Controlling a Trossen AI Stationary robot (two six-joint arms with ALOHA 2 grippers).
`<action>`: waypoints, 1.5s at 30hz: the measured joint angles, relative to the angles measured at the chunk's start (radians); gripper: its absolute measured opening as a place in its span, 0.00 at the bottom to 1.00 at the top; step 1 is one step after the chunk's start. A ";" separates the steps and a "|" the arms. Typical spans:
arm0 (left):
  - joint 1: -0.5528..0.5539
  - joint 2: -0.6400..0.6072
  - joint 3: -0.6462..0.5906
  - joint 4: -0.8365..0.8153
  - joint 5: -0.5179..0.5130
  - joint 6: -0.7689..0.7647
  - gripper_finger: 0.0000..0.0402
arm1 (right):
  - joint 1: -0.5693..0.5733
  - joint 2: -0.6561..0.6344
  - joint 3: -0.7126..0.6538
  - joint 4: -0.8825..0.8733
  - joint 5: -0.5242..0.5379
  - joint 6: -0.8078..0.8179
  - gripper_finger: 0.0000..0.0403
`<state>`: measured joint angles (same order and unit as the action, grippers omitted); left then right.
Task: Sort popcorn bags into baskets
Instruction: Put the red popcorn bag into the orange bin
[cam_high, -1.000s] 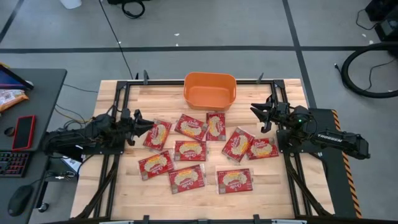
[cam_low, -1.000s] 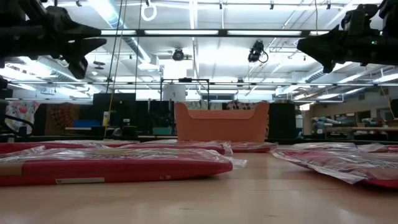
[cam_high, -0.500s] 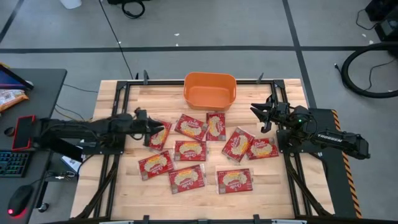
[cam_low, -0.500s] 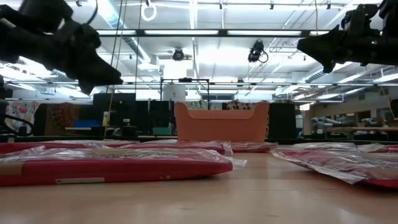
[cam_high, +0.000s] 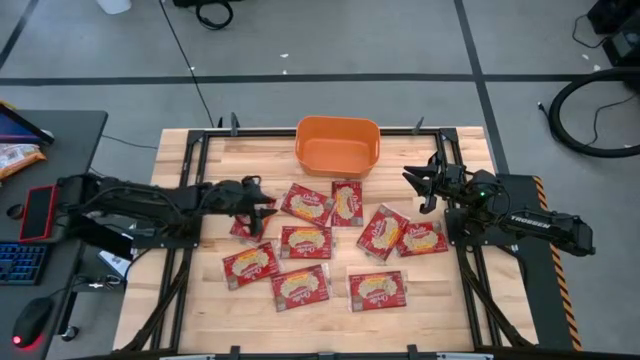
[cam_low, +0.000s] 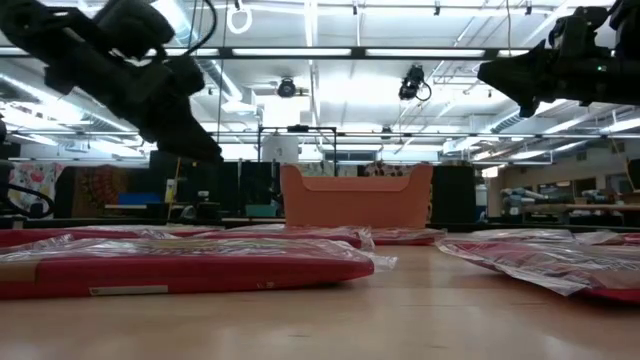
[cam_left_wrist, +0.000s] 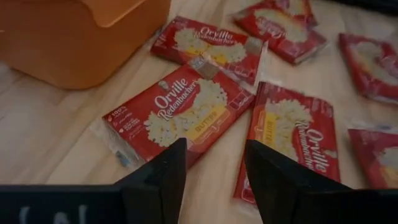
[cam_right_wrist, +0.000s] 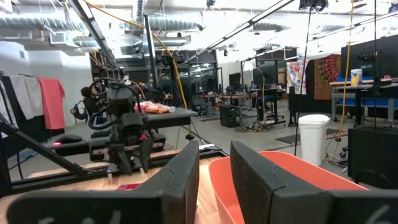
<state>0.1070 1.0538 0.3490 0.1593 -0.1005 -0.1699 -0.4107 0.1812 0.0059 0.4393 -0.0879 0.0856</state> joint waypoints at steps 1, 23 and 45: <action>0.000 0.027 0.014 0.000 0.000 0.027 0.42 | 0.000 0.000 0.000 0.000 0.000 0.000 0.24; -0.066 0.475 0.238 0.039 -0.177 0.525 0.57 | 0.000 0.000 0.000 0.000 -0.001 0.000 0.24; -0.141 0.678 0.400 -0.103 -0.326 0.852 0.58 | 0.000 0.000 0.000 0.000 -0.001 0.000 0.24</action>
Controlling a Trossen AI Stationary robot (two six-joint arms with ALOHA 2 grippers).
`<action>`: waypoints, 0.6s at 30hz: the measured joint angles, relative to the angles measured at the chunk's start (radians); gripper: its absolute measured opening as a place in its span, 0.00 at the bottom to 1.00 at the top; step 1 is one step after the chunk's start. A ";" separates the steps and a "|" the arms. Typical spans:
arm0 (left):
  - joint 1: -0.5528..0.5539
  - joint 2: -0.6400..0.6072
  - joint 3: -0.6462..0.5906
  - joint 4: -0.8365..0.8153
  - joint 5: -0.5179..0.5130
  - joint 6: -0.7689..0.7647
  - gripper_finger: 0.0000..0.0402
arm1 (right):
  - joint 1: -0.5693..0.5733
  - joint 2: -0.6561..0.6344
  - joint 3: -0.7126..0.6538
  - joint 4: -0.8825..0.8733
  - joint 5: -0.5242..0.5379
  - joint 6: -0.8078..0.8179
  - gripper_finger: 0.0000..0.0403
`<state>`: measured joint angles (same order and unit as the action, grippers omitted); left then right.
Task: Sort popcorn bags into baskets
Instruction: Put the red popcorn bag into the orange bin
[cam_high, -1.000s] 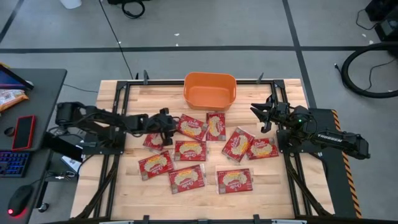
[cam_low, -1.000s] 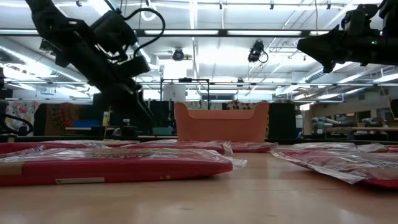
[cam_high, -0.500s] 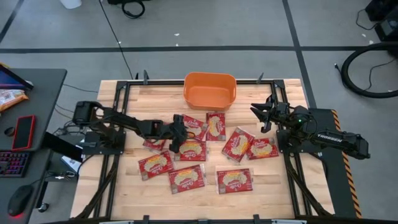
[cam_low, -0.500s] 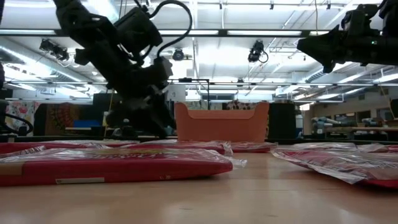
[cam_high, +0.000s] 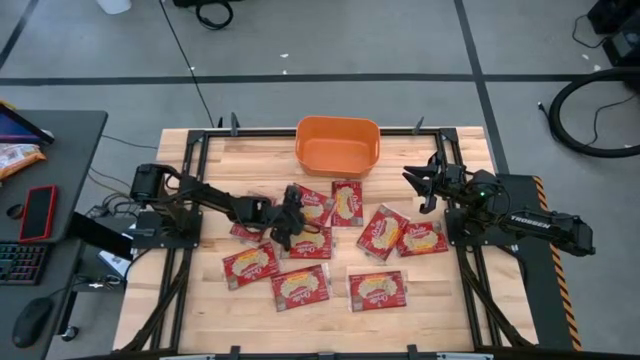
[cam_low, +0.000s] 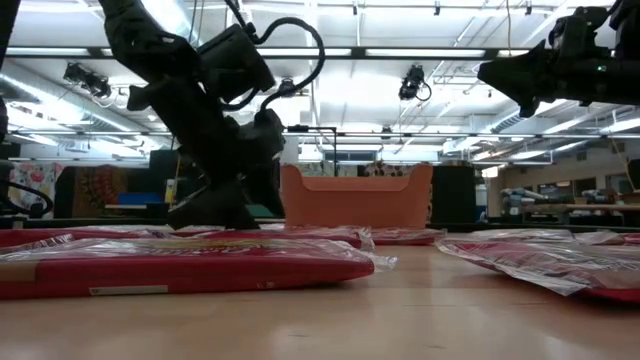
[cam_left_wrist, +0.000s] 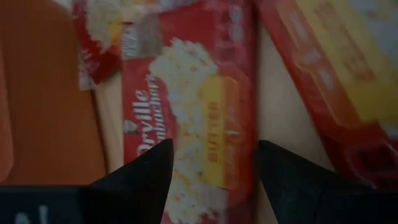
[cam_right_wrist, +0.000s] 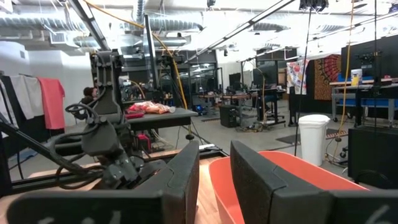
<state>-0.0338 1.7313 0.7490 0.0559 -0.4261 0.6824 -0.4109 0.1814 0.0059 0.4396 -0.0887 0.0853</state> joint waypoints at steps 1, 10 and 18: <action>0.000 -0.001 0.000 -0.007 0.000 0.012 0.58 | 0.000 0.000 0.000 -0.001 0.000 0.000 0.24; 0.026 -0.004 0.001 -0.058 -0.026 0.055 0.57 | 0.000 0.000 0.000 0.000 0.000 0.000 0.24; 0.068 -0.001 0.001 -0.136 -0.010 0.089 0.38 | 0.000 0.000 0.000 0.000 0.000 0.000 0.24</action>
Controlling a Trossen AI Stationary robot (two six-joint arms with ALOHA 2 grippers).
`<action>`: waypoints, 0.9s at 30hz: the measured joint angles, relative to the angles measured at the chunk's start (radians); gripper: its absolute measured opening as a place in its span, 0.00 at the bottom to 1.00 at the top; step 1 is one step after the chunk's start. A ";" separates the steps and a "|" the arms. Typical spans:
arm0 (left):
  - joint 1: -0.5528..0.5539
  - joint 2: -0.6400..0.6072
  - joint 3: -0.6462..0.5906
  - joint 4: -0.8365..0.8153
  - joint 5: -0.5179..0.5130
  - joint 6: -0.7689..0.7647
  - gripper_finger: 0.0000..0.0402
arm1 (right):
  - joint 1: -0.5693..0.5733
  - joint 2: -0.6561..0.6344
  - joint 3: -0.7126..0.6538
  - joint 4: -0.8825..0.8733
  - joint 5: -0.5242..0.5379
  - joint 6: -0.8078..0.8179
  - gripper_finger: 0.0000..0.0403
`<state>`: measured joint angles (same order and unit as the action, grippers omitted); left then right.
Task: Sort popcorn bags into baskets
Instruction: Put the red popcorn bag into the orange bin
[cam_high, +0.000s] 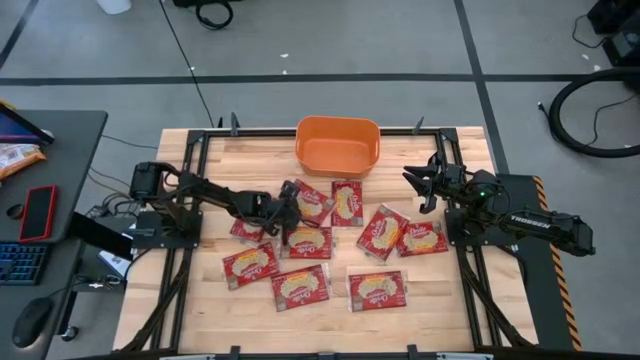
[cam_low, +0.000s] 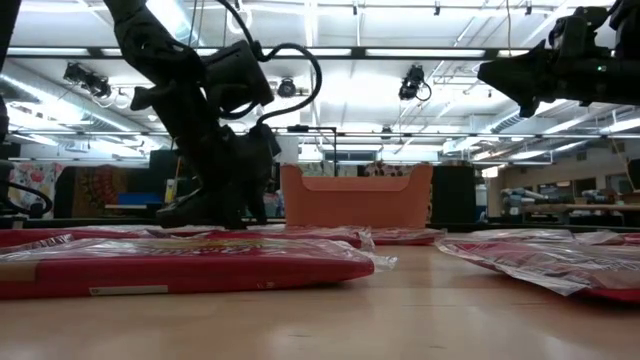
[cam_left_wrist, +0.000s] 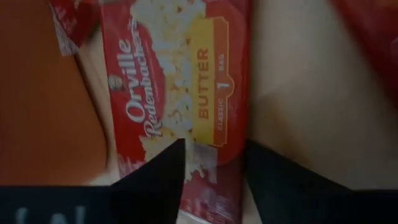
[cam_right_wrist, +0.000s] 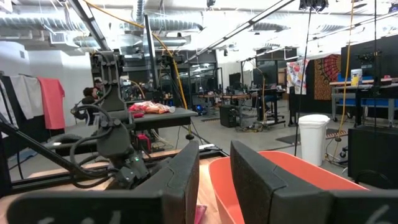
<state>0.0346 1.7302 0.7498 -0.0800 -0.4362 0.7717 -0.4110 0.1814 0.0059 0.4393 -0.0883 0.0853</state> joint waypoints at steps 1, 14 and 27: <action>0.004 0.000 0.000 -0.001 0.007 0.000 0.35 | 0.000 0.000 0.000 0.000 0.000 0.000 0.24; 0.029 -0.031 -0.003 -0.029 0.016 -0.085 0.02 | 0.000 0.000 0.000 0.000 0.000 0.000 0.24; 0.056 -0.126 0.361 -0.370 0.168 -0.394 0.01 | 0.000 0.000 0.000 0.000 0.000 0.000 0.24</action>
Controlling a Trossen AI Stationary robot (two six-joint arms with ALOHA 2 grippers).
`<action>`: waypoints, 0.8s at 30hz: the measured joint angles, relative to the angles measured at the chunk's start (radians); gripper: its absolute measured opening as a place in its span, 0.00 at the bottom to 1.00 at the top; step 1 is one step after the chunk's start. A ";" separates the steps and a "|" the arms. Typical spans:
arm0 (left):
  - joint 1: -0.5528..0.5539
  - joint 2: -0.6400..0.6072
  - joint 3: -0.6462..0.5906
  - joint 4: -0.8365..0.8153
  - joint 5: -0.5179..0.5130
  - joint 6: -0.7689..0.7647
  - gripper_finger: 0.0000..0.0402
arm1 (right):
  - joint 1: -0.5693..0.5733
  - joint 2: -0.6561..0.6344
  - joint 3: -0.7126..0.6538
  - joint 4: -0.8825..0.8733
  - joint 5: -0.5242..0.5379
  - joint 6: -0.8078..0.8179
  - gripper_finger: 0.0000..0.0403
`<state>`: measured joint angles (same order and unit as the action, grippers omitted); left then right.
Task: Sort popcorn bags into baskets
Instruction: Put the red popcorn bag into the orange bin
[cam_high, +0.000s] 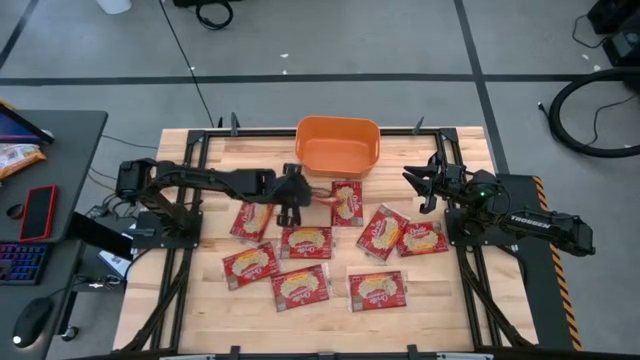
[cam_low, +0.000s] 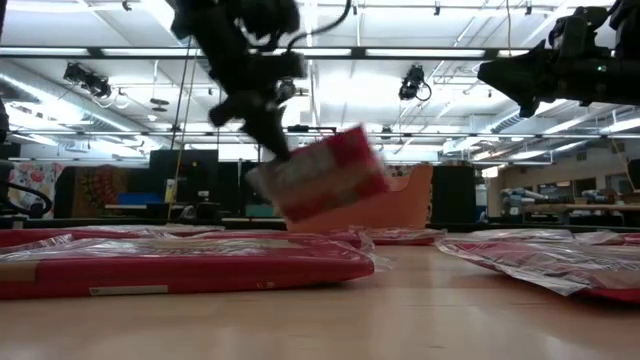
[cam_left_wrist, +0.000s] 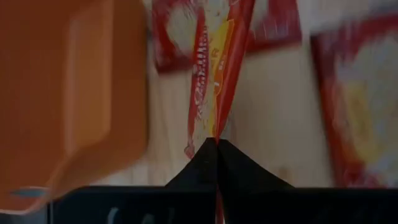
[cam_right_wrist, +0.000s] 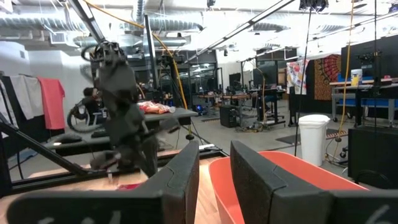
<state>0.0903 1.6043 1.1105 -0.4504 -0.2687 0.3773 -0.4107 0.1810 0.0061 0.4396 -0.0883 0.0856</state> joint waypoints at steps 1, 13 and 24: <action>0.002 0.000 0.026 -0.001 0.002 -0.006 0.01 | 0.000 0.000 0.000 0.000 0.000 0.000 0.24; 0.119 0.023 0.157 0.247 -0.075 0.054 0.01 | 0.000 0.000 0.000 0.000 0.000 0.000 0.24; 0.253 0.288 0.152 0.474 -0.281 0.229 0.07 | 0.000 0.000 0.000 0.000 0.000 0.000 0.24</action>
<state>0.3432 1.8919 1.2621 0.0240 -0.5496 0.6062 -0.4107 0.1812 0.0059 0.4397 -0.0887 0.0856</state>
